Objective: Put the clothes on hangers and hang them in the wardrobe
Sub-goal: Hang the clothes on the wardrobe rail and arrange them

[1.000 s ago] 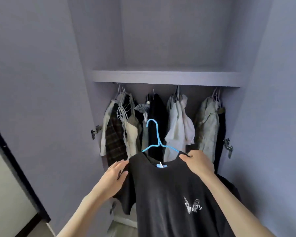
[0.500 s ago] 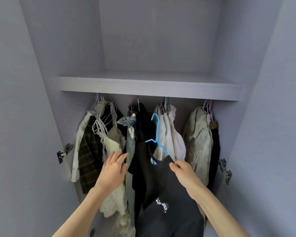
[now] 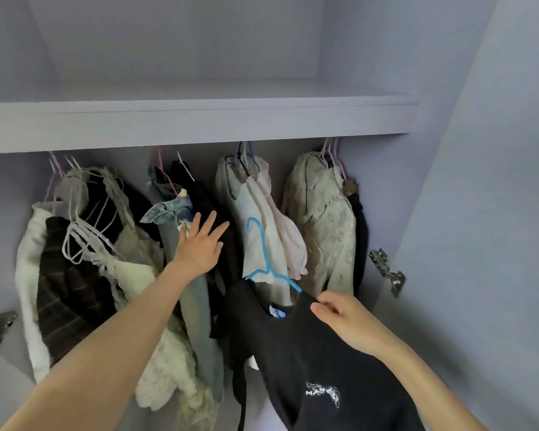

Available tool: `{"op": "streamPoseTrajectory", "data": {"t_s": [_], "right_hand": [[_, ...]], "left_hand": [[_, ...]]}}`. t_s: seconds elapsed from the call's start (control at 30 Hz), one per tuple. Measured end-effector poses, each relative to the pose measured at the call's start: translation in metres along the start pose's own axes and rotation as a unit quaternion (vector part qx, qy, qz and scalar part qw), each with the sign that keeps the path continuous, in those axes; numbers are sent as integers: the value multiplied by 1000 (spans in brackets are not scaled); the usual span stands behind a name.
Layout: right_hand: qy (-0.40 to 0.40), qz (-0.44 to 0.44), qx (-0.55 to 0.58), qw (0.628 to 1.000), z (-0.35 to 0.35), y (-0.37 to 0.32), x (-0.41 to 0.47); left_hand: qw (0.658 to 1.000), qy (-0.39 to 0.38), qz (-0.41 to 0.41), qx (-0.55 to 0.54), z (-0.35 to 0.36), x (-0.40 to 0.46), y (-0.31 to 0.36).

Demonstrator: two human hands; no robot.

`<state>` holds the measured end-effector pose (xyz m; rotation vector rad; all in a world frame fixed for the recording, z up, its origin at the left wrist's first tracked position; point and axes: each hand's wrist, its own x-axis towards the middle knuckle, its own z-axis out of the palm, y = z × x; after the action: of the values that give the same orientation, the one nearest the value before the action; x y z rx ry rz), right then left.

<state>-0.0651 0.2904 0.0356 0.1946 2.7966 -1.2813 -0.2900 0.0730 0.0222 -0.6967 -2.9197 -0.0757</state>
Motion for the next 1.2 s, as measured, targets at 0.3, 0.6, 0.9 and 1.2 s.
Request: {"op": "streamPoseTrajectory", "data": {"t_s": [0.3, 0.6, 0.9, 1.2], "right_hand": [[18, 8, -33, 999, -1, -7, -6], [-13, 28, -33, 999, 24, 11, 20], [-19, 37, -48, 998, 46, 3, 41], [-7, 60, -86, 994, 65, -1, 39]], "left_hand": [[980, 185, -11, -65, 32, 13, -33], [975, 194, -89, -67, 24, 5, -71], [986, 104, -114, -58, 17, 3, -92], [986, 84, -130, -68, 2, -1, -107]]}}
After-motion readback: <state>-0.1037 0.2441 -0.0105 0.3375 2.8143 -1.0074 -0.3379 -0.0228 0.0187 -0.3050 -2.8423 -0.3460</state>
